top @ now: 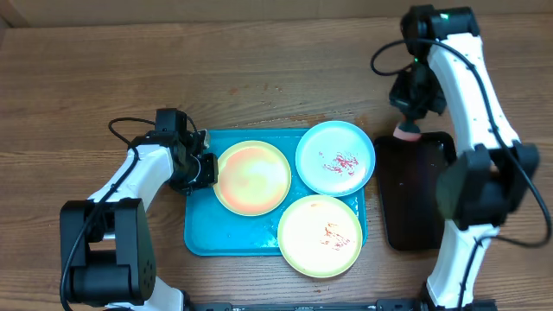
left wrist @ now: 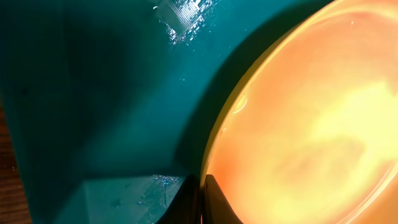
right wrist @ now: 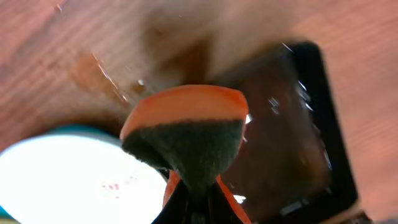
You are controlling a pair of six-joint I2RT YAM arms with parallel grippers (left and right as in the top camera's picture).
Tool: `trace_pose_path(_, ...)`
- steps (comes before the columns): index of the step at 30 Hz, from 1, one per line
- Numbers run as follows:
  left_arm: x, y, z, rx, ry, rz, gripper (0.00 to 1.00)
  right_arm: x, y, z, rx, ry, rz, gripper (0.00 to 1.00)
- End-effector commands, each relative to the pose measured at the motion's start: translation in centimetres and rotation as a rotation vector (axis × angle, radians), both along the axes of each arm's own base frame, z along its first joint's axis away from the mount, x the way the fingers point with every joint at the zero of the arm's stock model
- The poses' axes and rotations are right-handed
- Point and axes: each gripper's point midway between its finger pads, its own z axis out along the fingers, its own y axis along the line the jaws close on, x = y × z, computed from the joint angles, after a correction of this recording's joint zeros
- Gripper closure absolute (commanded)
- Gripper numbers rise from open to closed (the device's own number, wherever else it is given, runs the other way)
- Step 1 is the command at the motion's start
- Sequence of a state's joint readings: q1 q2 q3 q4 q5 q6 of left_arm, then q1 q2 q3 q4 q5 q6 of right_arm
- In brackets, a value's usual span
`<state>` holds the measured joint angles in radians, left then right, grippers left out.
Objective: Clean dirty plates on tray and stack at the side
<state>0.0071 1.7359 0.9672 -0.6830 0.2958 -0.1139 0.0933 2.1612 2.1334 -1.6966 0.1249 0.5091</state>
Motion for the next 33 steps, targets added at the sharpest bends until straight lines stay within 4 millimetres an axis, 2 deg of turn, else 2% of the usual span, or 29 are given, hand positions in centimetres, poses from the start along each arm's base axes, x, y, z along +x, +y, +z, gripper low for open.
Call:
trace_pose_path(1,-0.1,0.3,-0.4,0.007,0.015,0.027,0.96,-3.3,-1.6,4.0,-0.067,-0.087,-0.063,0.96)
trace_pose_path(3,0.0,0.3,-0.3,0.007,0.013,0.027,0.96,-5.1,-1.8,3.4,-0.072,-0.071,-0.070,0.96)
trace_pose_path(6,-0.1,0.3,-0.3,0.007,0.013,0.027,0.96,-8.1,-2.0,1.3,-0.073,-0.051,-0.099,0.96)
trace_pose_path(12,0.0,0.3,-0.3,0.006,0.012,0.027,0.96,-13.9,-1.0,-4.3,0.014,-0.013,-0.132,0.96)
trace_pose_path(17,0.6,0.3,0.8,0.006,-0.023,0.035,0.96,-16.9,-0.7,-7.4,0.034,0.035,-0.135,0.96)
trace_pose_path(22,2.0,0.4,4.2,0.004,-0.112,0.052,0.96,-17.2,-0.8,-8.2,0.034,0.039,-0.128,0.96)
trace_pose_path(23,2.4,0.5,6.0,0.008,-0.143,0.054,0.96,-16.9,-0.7,-8.2,0.036,0.027,-0.127,0.96)
trace_pose_path(27,2.7,1.1,9.5,0.049,-0.190,0.062,0.96,-16.5,-0.6,-8.3,0.044,0.011,-0.113,0.96)
trace_pose_path(33,3.1,1.3,13.1,0.056,-0.251,0.064,0.96,-16.4,-0.6,-8.3,0.047,0.008,-0.097,0.96)
